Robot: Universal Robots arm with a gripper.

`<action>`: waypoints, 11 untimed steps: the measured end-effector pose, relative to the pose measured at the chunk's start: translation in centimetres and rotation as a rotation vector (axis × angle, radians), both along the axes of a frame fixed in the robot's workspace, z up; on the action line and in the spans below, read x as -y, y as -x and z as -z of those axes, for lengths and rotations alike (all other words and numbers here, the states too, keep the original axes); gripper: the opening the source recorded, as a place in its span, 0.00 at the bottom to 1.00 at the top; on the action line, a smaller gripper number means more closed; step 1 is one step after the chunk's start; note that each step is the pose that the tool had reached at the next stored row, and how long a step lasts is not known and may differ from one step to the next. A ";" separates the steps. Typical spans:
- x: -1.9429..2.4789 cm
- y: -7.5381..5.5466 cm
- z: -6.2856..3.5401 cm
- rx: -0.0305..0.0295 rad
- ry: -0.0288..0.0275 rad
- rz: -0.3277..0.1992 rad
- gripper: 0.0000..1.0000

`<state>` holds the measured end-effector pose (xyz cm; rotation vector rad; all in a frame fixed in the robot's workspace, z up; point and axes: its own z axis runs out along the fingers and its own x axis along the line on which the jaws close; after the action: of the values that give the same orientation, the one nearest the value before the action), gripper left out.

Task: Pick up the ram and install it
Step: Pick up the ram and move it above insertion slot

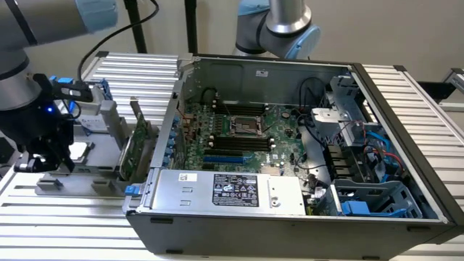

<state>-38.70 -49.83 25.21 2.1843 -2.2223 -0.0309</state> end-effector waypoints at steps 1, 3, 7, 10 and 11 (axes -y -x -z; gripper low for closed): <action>0.00 -0.1 -0.30 0.0000 -0.0004 0.000 0.00; 0.00 -0.3 -0.86 0.0000 -0.0015 0.000 0.00; 0.00 -0.9 -2.01 0.0001 -0.0036 -0.001 0.00; 0.01 -1.6 -2.92 0.0000 -0.0049 -0.001 0.00; 0.01 -1.8 -3.23 -0.0001 -0.0054 -0.001 0.00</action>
<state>-36.85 -49.85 28.44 2.1880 -2.2237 -0.0370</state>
